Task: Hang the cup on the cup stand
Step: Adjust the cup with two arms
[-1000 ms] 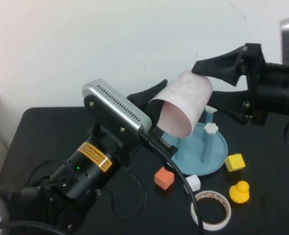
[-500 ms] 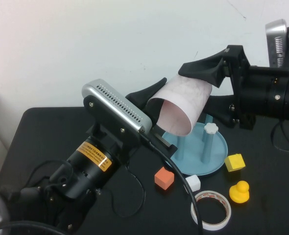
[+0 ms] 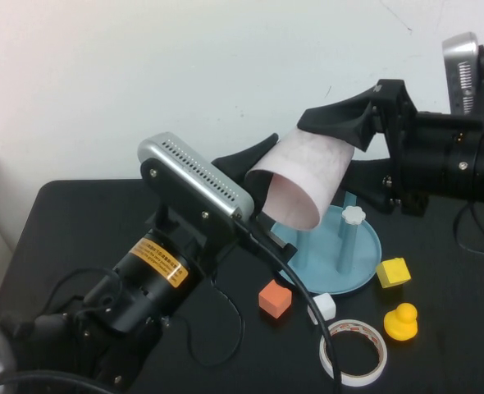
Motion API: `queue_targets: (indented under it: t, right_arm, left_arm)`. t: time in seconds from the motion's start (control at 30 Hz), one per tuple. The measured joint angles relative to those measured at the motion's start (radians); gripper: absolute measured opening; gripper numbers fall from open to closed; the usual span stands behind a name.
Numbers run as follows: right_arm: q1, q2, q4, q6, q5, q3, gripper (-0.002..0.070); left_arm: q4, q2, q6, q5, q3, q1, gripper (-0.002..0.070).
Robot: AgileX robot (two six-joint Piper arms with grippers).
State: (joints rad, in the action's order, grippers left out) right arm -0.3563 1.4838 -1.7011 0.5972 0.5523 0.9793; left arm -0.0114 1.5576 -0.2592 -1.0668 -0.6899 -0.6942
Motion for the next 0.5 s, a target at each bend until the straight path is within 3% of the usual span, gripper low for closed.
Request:
queue_targets:
  t: [0.1,0.3,0.5]
  right_arm:
    - [-0.002,0.0,0.0,0.042,0.008,0.001,0.0574]
    - [-0.006,0.0,0.0,0.16,-0.064,0.007,0.0574]
    - [-0.008,0.0,-0.008,0.303,-0.113,0.076,0.0574]
  left_arm:
    - [0.011,0.0,0.009,0.037,0.0,0.0,0.0106]
    - [0.011,-0.04,0.036,0.095,0.0,0.0,0.035]
    - [-0.014,-0.119,0.091,0.167,0.009,0.0,0.0417]
